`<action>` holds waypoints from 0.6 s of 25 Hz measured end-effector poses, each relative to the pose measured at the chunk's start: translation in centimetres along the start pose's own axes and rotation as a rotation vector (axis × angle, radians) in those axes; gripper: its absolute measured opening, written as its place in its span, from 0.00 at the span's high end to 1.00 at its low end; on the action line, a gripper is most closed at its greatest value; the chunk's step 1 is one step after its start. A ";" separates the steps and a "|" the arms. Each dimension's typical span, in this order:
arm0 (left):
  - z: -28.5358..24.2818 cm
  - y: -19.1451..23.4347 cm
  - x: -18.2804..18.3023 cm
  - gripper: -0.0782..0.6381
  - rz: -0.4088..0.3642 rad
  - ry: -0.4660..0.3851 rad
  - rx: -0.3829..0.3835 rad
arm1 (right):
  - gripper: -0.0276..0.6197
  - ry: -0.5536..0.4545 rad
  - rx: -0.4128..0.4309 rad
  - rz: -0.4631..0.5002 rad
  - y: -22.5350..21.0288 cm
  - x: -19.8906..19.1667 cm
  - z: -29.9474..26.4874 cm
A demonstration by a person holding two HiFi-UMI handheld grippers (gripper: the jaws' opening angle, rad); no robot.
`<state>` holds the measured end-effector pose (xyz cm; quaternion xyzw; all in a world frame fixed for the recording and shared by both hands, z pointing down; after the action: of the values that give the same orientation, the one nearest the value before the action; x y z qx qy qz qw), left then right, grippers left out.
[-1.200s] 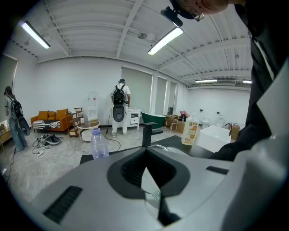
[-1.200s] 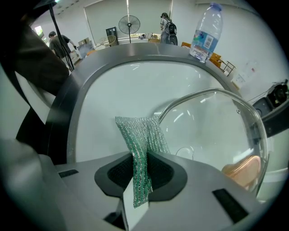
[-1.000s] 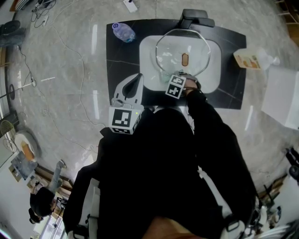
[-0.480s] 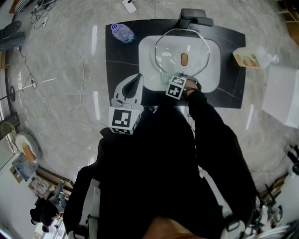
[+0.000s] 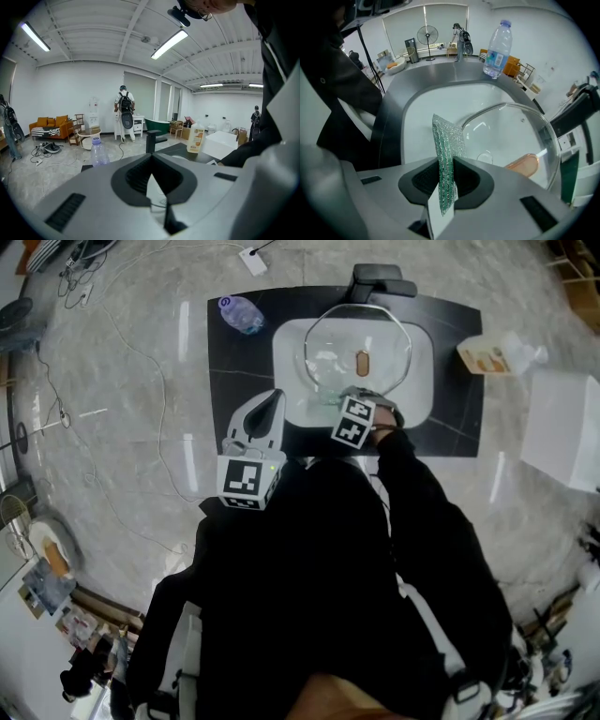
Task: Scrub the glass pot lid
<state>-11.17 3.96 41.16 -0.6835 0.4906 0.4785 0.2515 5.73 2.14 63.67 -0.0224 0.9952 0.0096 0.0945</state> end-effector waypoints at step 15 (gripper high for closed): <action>-0.3 -0.1 1.2 0.89 -0.017 -0.028 -0.030 | 0.85 -0.060 -0.164 0.026 -4.5 0.6 7.8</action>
<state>-10.85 3.21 40.20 -0.6844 0.4741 0.4933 0.2520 6.86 -2.20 55.80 -0.0169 0.9880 0.0930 0.1221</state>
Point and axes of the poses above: the fingertips, and each gripper's own axes: z backward along the fingers, y to its left, x out of its top, the point moved 7 cm from there along z, backward along the fingers, and after that the axes turned 5 degrees about z, right-handed, at the moved point
